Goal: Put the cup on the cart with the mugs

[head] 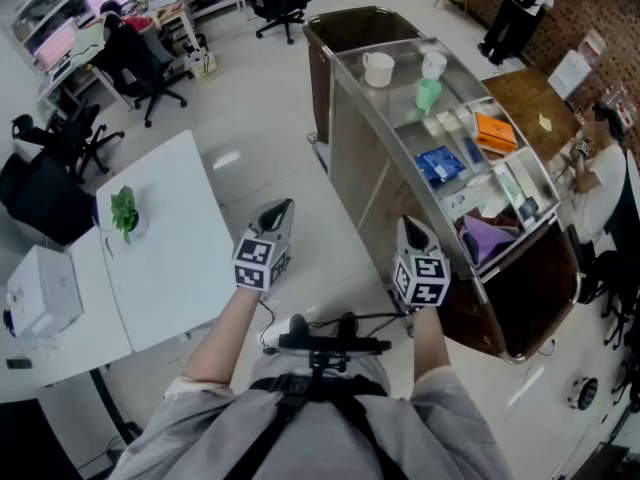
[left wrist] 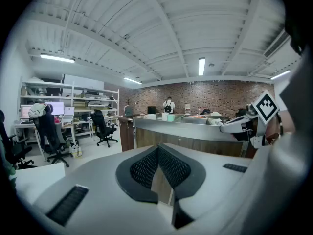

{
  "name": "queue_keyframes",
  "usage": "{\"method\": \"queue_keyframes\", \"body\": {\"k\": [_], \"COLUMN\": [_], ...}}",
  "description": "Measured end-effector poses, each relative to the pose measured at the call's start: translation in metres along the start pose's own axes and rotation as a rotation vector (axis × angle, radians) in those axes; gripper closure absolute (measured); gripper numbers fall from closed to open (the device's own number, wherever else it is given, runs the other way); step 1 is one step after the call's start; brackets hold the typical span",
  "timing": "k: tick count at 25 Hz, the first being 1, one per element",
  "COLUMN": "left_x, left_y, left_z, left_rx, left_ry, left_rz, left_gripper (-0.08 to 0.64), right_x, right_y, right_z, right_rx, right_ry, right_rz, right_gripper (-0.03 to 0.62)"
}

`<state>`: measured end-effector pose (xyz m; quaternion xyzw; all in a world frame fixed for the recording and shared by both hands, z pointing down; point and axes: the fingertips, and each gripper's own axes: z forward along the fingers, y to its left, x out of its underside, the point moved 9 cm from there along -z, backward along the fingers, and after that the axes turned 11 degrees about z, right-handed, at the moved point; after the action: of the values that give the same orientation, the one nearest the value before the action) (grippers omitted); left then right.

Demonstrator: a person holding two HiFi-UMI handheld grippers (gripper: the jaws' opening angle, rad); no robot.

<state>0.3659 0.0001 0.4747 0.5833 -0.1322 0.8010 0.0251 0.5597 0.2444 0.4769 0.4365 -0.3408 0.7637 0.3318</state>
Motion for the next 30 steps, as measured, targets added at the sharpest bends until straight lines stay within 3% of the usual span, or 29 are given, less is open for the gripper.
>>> {"method": "queue_keyframes", "body": {"k": [5,10,15,20,26,30], "left_x": [0.011,0.033,0.057,0.076,0.093,0.105], "left_y": [0.017,0.049,0.075,0.093,0.069,0.039], "left_z": [-0.022,-0.067,-0.139,-0.224,-0.306,-0.353], "left_rx": [-0.025,-0.142,-0.34,-0.609,-0.855,-0.975], "left_ry": [0.01,-0.004,0.028,0.068,0.125,0.182], "left_rz": [-0.01,-0.032,-0.094,-0.165,-0.236,-0.274], "left_gripper": [0.558,0.558,0.558,0.558,0.558,0.558], "right_x": [0.006,0.01,0.017,0.025,0.044,0.059], "right_y": [0.027,0.077,0.146,0.221,0.286,0.331], "right_z": [0.012,0.035,0.067,0.091,0.094,0.087], "right_rx": [-0.042,-0.148,-0.336,-0.578,-0.821,-0.968], "right_ry": [-0.007,-0.022,0.019,0.079,0.156,0.195], "right_rz": [-0.008,-0.038,-0.123,-0.214,-0.295,-0.337], "right_gripper": [0.583,0.583,0.583,0.583,0.583,0.583]}}
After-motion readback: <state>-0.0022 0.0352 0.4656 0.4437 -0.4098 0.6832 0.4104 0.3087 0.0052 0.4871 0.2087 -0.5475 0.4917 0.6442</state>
